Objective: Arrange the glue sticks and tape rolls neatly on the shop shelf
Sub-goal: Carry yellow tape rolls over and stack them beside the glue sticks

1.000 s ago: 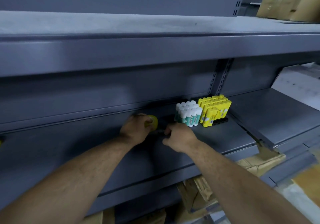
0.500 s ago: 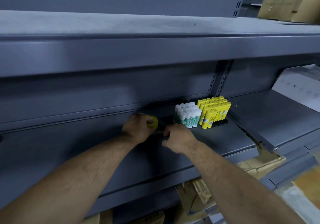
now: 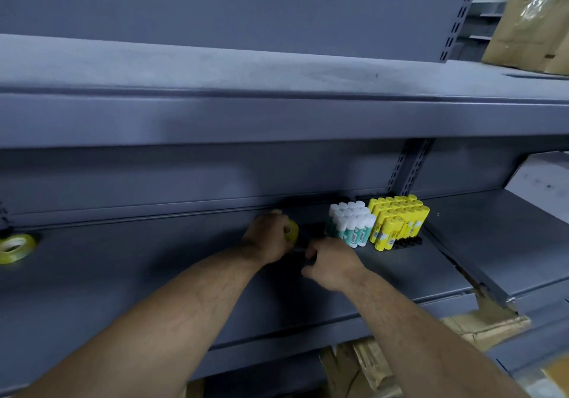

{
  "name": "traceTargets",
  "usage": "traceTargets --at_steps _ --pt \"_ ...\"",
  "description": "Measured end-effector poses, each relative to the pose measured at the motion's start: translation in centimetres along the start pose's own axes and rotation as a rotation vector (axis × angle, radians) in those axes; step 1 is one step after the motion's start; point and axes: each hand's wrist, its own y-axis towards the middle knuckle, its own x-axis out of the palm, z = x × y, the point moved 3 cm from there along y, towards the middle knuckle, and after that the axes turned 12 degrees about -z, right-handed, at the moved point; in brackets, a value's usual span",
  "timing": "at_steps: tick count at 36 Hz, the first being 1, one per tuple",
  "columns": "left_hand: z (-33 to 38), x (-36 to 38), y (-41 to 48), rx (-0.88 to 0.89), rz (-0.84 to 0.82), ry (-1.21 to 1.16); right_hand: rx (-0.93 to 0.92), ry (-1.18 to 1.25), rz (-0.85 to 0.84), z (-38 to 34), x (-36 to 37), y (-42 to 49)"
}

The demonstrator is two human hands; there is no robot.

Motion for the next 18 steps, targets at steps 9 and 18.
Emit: traceTargets --at_steps 9,18 --pt "0.6 -0.9 1.2 0.025 -0.200 0.021 0.000 -0.001 0.001 0.0 -0.2 -0.2" --pt "1.0 -1.4 1.7 0.032 -0.284 0.060 0.021 0.019 -0.005 0.1 -0.2 0.0"
